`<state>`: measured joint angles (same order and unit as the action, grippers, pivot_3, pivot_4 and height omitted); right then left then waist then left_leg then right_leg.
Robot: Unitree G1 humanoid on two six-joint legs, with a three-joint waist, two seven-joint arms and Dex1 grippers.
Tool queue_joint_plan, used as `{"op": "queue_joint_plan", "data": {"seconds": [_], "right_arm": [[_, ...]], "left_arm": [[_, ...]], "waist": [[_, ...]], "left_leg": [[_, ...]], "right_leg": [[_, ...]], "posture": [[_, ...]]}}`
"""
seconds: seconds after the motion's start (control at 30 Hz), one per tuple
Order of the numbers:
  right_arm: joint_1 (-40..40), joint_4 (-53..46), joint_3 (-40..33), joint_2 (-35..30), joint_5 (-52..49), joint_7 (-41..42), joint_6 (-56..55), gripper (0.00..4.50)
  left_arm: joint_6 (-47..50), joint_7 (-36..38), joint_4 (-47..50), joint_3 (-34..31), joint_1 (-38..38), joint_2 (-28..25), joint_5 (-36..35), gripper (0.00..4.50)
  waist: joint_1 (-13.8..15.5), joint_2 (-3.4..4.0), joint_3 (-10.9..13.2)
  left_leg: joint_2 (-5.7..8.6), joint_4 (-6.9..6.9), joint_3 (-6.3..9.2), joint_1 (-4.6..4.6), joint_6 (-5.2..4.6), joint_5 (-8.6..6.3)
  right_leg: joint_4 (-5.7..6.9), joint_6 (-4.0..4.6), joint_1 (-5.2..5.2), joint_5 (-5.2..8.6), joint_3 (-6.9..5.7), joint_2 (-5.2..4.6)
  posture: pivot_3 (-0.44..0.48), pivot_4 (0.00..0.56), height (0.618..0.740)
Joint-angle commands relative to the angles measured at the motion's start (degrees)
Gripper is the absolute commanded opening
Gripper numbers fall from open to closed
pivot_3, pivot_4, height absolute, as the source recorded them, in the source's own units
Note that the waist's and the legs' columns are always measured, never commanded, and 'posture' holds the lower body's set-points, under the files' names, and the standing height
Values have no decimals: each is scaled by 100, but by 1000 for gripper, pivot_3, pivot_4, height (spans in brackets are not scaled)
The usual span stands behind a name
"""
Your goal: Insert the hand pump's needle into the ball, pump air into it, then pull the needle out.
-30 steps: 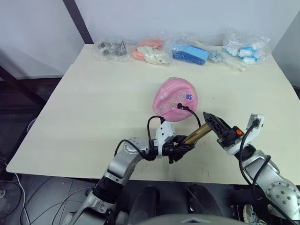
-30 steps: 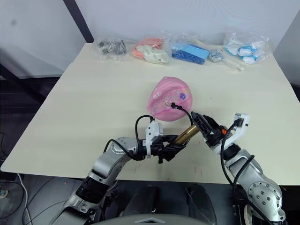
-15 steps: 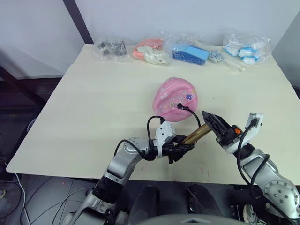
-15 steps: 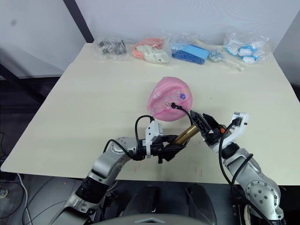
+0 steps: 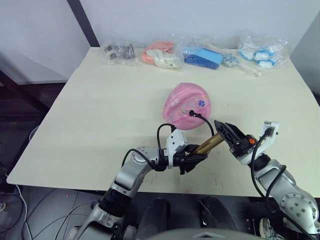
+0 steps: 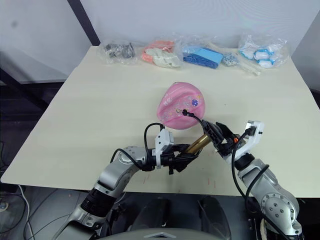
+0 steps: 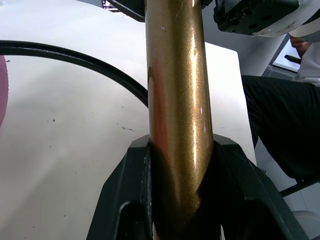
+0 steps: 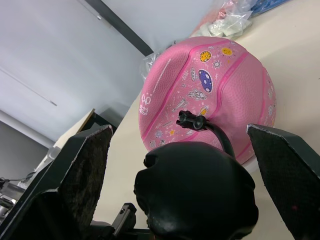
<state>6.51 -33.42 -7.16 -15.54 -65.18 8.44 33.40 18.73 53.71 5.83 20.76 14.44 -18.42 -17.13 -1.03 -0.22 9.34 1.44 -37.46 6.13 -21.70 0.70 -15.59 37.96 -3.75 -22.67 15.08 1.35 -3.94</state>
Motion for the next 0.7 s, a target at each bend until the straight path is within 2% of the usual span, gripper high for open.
{"op": "queue_joint_plan", "data": {"seconds": [0.03, 0.13, 0.2, 0.27, 0.37, 0.7], "right_arm": [[-17, -173, -35, 55, 2, 50, -120, 4500], [-12, -169, -35, 49, 51, 76, -112, 4500], [-9, -166, -39, 48, 90, 86, -115, 3976], [-5, -168, -52, 56, 114, 86, -124, 3104], [7, -166, -63, 62, 166, 113, -142, 2159], [-106, -305, 22, -81, 583, 434, -231, 2158]], "left_arm": [[-35, 44, 202, -59, 39, 28, -90, 1078], [-39, 53, 200, -54, 39, 26, -87, 1078], [-41, 53, 197, -54, 41, 27, -85, 1078], [-46, 55, 194, -52, 38, 28, -81, 1078], [-51, 60, 189, -48, 27, 27, -79, 1078], [-161, 100, 49, -88, 7, -47, -20, 1078]], "waist": [[0, 0, 0], [0, 0, 0], [0, 0, 0], [0, 0, 0], [0, 0, 0], [-1, 0, 0]], "left_leg": [[0, 0, 0, 0, 0, 0], [0, 0, 0, 0, 0, 0], [0, 0, 0, 0, 0, 0], [0, 0, 0, 0, 0, 0], [0, 0, 0, 0, 0, 0], [0, 0, 0, 0, 0, 0]], "right_leg": [[0, 0, 0, 0, 0, 0], [0, 0, 0, 0, 0, 0], [0, 0, 0, 0, 0, 0], [0, 0, 0, 0, 0, 0], [0, 0, 0, 0, 0, 0], [0, 0, 0, 0, 0, 0]], "posture": [[0, 150, 740], [0, 150, 740], [0, 150, 740], [0, 150, 740], [0, 150, 740], [0, 150, 740]]}}
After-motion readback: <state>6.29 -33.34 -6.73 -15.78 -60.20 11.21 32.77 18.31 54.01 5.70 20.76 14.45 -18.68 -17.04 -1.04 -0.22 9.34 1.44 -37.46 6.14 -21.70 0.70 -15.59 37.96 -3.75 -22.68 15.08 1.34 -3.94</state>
